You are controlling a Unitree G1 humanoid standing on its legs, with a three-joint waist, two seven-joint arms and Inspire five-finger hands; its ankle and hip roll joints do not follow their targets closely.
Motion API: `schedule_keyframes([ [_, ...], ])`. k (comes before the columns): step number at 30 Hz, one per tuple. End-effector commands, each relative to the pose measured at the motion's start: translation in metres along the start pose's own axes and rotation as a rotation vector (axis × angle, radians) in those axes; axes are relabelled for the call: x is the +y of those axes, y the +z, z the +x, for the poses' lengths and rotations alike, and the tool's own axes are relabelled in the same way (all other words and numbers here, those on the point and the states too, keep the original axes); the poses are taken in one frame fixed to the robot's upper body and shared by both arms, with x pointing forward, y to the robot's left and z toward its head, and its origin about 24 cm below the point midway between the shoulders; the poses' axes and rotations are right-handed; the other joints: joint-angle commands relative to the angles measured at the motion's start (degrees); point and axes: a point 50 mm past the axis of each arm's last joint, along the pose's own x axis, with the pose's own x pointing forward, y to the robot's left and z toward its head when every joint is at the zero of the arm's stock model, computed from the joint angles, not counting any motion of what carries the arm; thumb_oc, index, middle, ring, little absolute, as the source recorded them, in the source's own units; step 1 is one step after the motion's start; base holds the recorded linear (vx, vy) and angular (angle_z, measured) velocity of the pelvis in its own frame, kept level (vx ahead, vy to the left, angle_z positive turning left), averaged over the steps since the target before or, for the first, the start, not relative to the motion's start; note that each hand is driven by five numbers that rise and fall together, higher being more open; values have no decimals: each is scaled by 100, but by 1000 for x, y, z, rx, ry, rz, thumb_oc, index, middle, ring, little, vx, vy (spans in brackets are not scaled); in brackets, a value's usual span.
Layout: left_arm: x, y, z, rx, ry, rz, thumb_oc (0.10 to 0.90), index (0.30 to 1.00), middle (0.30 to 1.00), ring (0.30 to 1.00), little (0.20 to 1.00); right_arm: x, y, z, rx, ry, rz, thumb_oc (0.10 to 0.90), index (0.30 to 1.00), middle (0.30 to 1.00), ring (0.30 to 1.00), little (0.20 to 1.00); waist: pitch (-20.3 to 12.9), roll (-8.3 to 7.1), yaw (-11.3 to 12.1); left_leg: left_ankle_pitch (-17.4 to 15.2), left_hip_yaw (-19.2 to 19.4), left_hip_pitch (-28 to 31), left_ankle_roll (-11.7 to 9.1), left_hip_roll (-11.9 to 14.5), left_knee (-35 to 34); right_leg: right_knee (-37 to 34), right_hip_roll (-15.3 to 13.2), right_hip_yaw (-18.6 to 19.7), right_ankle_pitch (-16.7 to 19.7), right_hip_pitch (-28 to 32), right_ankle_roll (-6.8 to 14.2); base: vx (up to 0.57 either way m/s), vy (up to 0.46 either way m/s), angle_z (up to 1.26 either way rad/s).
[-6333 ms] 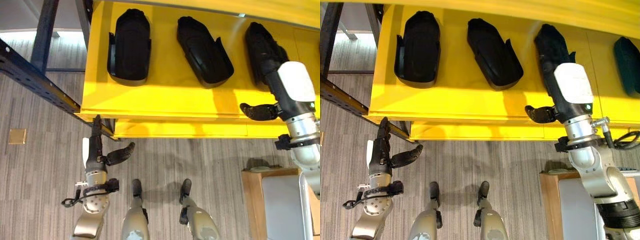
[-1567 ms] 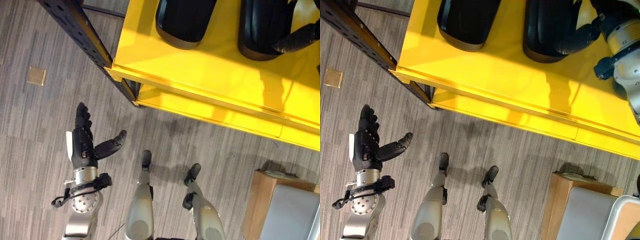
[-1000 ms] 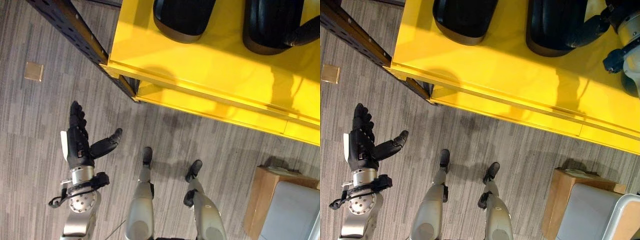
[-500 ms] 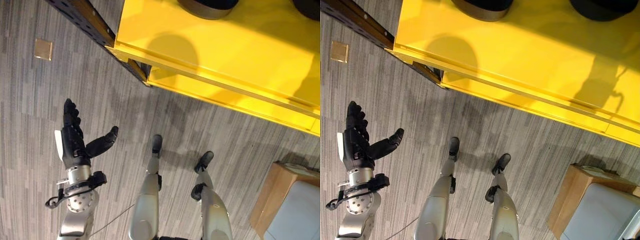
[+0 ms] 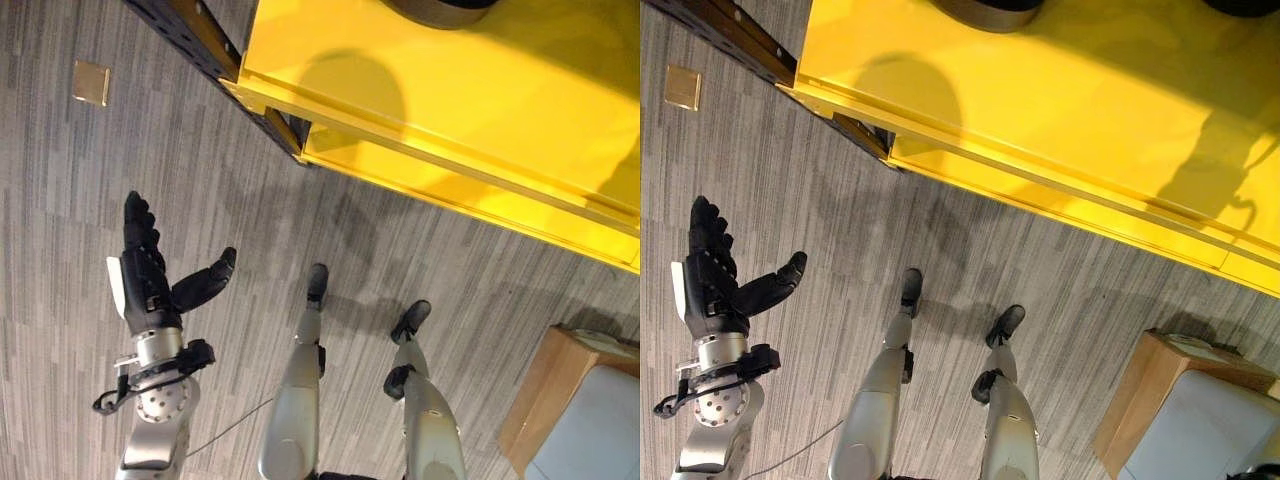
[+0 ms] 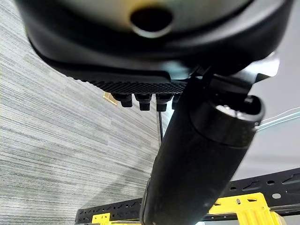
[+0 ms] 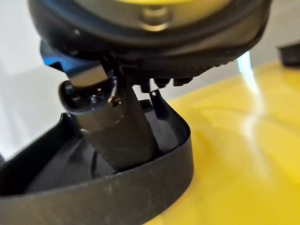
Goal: Move parts from the plastic box to the shelf.
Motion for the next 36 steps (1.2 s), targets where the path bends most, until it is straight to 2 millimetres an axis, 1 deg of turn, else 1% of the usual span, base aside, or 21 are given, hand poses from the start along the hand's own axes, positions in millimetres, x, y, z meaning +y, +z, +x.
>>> schedule_keyframes([
  [1, 2, 32, 4, -189, 3, -81, 900, 1000, 1000, 1000, 1000, 13, -17, -6, 62, 51, 139, 900, 1000, 1000, 1000, 1000, -47, -193, -74, -414, 88, 703, -409, 358, -205, 306, -261, 95, -458, 768, 496, 0, 0, 0],
  [2, 3, 31, 5, -186, 1, -74, 900, 1000, 1000, 1000, 1000, 13, -17, -7, 55, 57, 123, 900, 1000, 1000, 1000, 1000, -47, -213, -70, -426, 100, 741, -405, 366, -205, 303, -264, 101, -465, 807, 493, 0, 0, 0],
  [4, 4, 30, 4, -179, -1, -76, 900, 1000, 1000, 1000, 1000, 11, -17, -7, 53, 40, 150, 900, 1000, 1000, 1000, 1000, -47, -222, -76, -437, 115, 771, -402, 369, -205, 290, -267, 106, -463, 832, 493, 0, 0, 0],
  [5, 3, 28, 3, -169, 7, -92, 900, 1000, 1000, 1000, 1000, 8, -22, -9, 66, -2, 237, 900, 1000, 1000, 1000, 1000, -47, -220, -94, -449, 123, 805, -393, 364, -205, 287, -269, 112, -465, 853, 492, 20, 38, -3],
  [6, 6, 28, 4, -171, 15, -83, 900, 1000, 1000, 1000, 1000, 3, -21, -11, 41, -19, 289, 900, 1000, 1000, 1000, 1000, -47, -226, -130, -478, 156, 887, -388, 368, -205, 280, -270, 148, -477, 895, 493, 20, 39, -1],
  [10, 7, 25, 3, -155, 16, -83, 900, 1000, 1000, 1000, 1000, 0, -27, -14, 44, -52, 342, 900, 1000, 1000, 1000, 1000, -47, -244, -141, -502, 189, 987, -380, 366, -205, 278, -280, 146, -480, 957, 493, 4, 23, -3],
  [17, 5, 23, 3, -140, -1, -84, 900, 1000, 1000, 1000, 1000, 5, -37, -20, 78, -61, 358, 900, 1000, 1000, 1000, 1000, -47, -250, -173, -518, 225, 1161, -355, 375, -205, 298, -291, 180, -498, 1079, 485, -2, 4, -1],
  [21, 6, 22, 4, -136, -1, -76, 900, 1000, 1000, 1000, 1000, 16, -43, -27, 84, -44, 417, 900, 1000, 1000, 1000, 1000, -47, -279, -194, -524, 249, 1271, -344, 388, -205, 318, -287, 195, -506, 1164, 479, 0, 0, 0],
  [25, 7, 22, 5, -135, -1, -73, 900, 1000, 1000, 1000, 1000, 19, -47, -31, 89, -41, 427, 900, 1000, 1000, 1000, 1000, -47, -298, -193, -519, 251, 1343, -348, 389, -205, 322, -280, 188, -511, 1242, 478, 0, 0, 0],
  [30, 9, 23, 5, -138, -1, -67, 900, 1000, 1000, 1000, 1000, 19, -49, -32, 95, -50, 428, 900, 1000, 1000, 1000, 1000, -47, -303, -166, -521, 262, 1398, -346, 391, -205, 308, -276, 190, -512, 1299, 474, 0, 0, 0],
  [36, 8, 23, 5, -137, 2, -81, 900, 1000, 1000, 1000, 1000, 21, -43, -30, 73, -61, 484, 900, 1000, 1000, 1000, 1000, -47, -315, -160, -529, 267, 1450, -334, 397, -205, 289, -265, 190, -506, 1364, 475, 0, 0, 0],
])
